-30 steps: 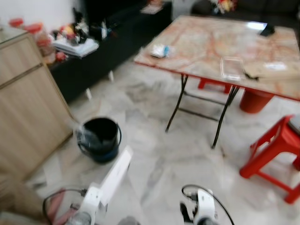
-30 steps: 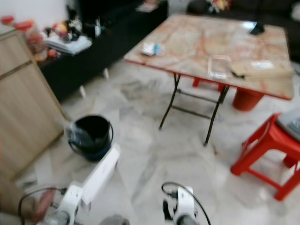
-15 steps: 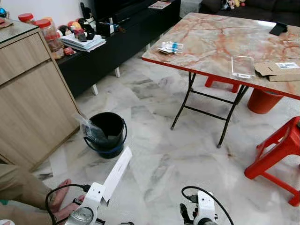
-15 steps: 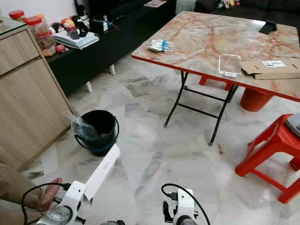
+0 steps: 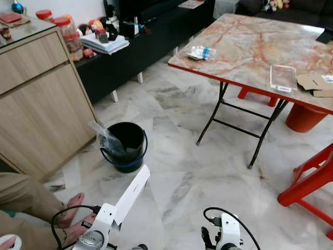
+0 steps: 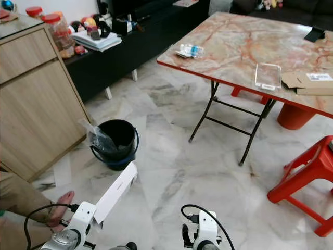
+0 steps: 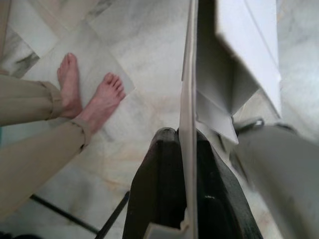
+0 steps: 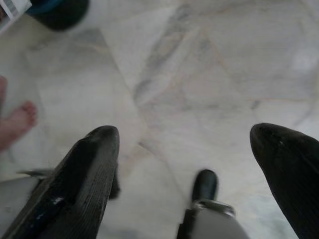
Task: Picking trash to rubbish bin
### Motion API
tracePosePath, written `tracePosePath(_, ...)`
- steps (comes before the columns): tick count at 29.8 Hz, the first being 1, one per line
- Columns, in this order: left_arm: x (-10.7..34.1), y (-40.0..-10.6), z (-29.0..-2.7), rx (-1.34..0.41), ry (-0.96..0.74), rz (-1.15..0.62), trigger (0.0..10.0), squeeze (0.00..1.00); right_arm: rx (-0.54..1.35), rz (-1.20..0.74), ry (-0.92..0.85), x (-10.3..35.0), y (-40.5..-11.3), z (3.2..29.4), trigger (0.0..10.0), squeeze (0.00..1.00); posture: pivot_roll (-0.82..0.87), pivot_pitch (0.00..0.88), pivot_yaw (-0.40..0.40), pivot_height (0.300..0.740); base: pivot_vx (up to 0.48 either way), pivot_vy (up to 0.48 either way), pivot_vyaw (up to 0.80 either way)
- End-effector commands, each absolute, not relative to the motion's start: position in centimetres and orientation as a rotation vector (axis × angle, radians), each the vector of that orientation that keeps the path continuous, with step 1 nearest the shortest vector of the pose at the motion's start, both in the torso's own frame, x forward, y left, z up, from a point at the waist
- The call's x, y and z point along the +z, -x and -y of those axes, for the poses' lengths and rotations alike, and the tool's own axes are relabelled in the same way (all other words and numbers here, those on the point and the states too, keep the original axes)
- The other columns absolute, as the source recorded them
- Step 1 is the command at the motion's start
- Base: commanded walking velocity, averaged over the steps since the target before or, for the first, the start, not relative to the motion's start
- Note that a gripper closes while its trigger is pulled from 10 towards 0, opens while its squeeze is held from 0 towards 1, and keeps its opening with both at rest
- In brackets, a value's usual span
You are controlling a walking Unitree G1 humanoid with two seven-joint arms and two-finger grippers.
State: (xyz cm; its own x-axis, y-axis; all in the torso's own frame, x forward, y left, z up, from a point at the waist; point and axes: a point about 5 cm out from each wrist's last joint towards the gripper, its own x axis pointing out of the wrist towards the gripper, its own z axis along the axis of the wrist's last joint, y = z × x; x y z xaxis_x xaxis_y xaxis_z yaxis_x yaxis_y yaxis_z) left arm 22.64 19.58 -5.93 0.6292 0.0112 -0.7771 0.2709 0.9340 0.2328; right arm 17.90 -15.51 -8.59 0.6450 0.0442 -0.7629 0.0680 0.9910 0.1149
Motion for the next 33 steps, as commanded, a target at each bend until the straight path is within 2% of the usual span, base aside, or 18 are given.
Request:
tracePosePath(1, -6.15, -22.2, -19.97, -0.142, -0.345, -0.898, 10.0, 0.0, 0.0, -0.859, -0.124, -8.43, -18.24, 15.21, 10.0, 0.0, 0.1, 0.107, 0.022, 0.74, 0.262, 0.0, 0.77)
tracePosePath(5, -6.14, -22.21, -19.98, -0.14, -0.344, -0.897, 10.0, 0.0, -0.019, -0.86, -0.162, -8.44, -18.23, 15.21, 10.0, 0.0, 0.1, 0.107, 0.022, 0.74, 0.26, 0.0, 0.73)
tracePosePath(13, -6.12, -22.25, -19.96, -0.137, -0.34, -0.895, 10.0, 0.0, -0.002, -0.861, -0.145, -8.42, -18.28, 15.17, 10.0, 0.0, 0.1, 0.113, 0.019, 0.74, 0.27, 0.0, 0.0)
tracePosePath(18, -6.12, -22.24, -19.99, -0.133, -0.339, -0.894, 10.0, 0.0, 0.0, -0.86, -0.146, -8.42, -18.28, 15.04, 10.0, 0.0, 0.1, 0.117, 0.018, 0.74, 0.274, 0.0, 0.63)
tracePosePath(33, -6.13, -22.22, -19.99, -0.131, -0.335, -0.895, 10.0, 0.0, -0.008, -0.864, -0.157, -8.44, -18.29, 15.08, 10.0, 0.0, 0.11, 0.118, 0.015, 0.74, 0.275, 0.0, 0.0)
